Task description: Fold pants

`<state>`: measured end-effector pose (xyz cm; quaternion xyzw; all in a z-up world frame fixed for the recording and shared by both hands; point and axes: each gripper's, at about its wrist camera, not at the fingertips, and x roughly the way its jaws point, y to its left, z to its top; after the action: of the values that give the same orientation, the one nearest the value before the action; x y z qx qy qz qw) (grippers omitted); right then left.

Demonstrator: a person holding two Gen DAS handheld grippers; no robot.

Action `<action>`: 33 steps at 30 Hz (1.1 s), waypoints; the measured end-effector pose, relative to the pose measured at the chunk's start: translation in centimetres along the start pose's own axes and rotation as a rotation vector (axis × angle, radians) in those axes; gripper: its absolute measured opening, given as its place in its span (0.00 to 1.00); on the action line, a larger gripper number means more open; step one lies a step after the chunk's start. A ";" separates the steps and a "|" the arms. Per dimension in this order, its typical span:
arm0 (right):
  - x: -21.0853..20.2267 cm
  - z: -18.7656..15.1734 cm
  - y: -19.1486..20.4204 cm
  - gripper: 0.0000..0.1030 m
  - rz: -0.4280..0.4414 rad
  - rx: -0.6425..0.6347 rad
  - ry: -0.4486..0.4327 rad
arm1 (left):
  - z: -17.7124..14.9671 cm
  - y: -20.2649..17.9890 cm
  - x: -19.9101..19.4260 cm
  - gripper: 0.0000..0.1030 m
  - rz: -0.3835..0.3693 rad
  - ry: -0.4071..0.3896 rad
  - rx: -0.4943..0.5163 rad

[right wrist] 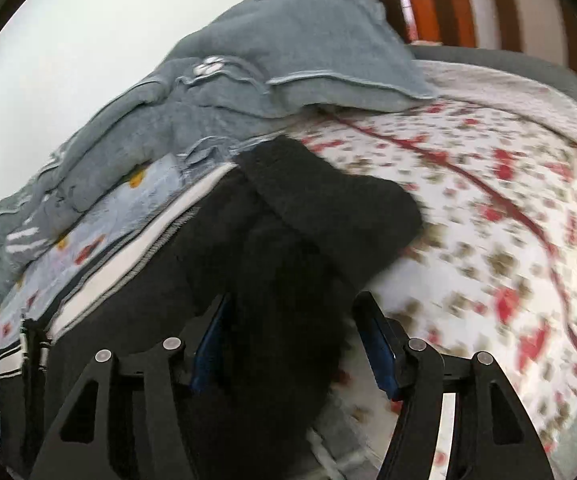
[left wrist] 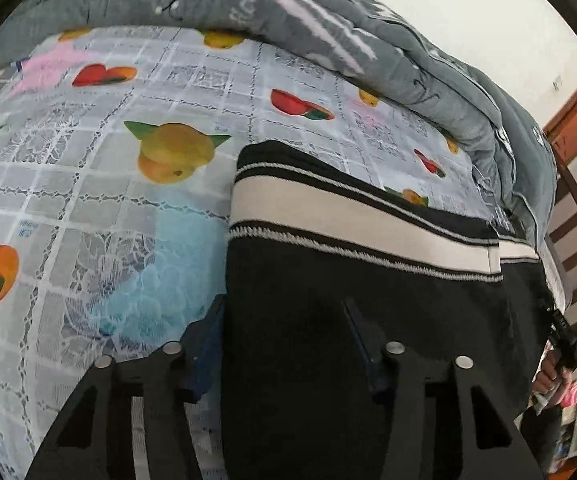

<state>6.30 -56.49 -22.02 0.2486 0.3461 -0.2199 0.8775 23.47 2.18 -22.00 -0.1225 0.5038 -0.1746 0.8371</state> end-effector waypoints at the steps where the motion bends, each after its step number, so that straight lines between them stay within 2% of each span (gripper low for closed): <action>1: 0.3 0.3 0.1 0.61 -0.011 0.006 -0.004 | 0.3 0.1 0.2 0.42 0.003 0.009 -0.006; 2: 0.4 0.4 0.3 0.58 -0.017 0.008 -0.012 | 0.6 0.1 0.4 0.41 0.005 0.013 -0.013; 3: 0.2 0.5 0.5 0.44 -0.035 0.008 -0.029 | 0.7 0.0 0.5 0.36 0.009 0.012 -0.016; 4: -0.3 0.8 0.7 0.39 -0.045 -0.002 -0.051 | 0.8 -0.1 0.7 0.30 0.020 0.006 -0.017; 7: -3.1 1.4 2.6 0.32 -0.024 -0.058 -0.143 | 0.9 -0.6 0.0 0.13 0.022 -0.038 0.002; 11: -6.2 2.4 7.1 0.28 -0.032 -0.179 -0.234 | 1.4 -0.3 -1.8 0.10 -0.031 -0.090 -0.047; 15: -9.1 3.5 12.1 0.25 0.020 -0.256 -0.305 | 1.9 0.4 -3.5 0.10 -0.052 -0.129 -0.078; 18: -10.8 3.7 15.6 0.24 0.085 -0.294 -0.330 | 2.1 1.7 -5.4 0.10 -0.030 -0.168 -0.071; 20: -11.5 3.4 17.7 0.24 0.144 -0.304 -0.341 | 2.3 3.3 -6.9 0.10 0.016 -0.181 -0.065; 24: -10.6 1.6 20.5 0.24 0.258 -0.301 -0.315 | 2.6 7.3 -9.7 0.10 0.116 -0.203 -0.076; 26: -9.4 0.3 21.0 0.24 0.276 -0.303 -0.281 | 3.0 9.7 -10.7 0.10 0.170 -0.207 -0.099; 28: -7.1 -1.1 21.1 0.25 0.252 -0.312 -0.227 | 3.2 11.9 -10.5 0.10 0.211 -0.198 -0.138; 30: -4.5 -2.4 20.6 0.28 0.182 -0.339 -0.173 | 3.1 13.6 -9.7 0.12 0.216 -0.180 -0.166; 32: -1.7 -3.8 19.4 0.34 0.092 -0.365 -0.111 | 2.7 14.7 -8.6 0.16 0.206 -0.159 -0.196; 33: -0.5 -4.4 18.4 0.37 0.059 -0.361 -0.056 | 2.4 15.0 -8.2 0.21 0.215 -0.149 -0.204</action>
<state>14.06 -39.47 -19.20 0.0910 0.3480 -0.1353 0.9232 24.63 19.25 -20.03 -0.1649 0.4654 -0.0225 0.8693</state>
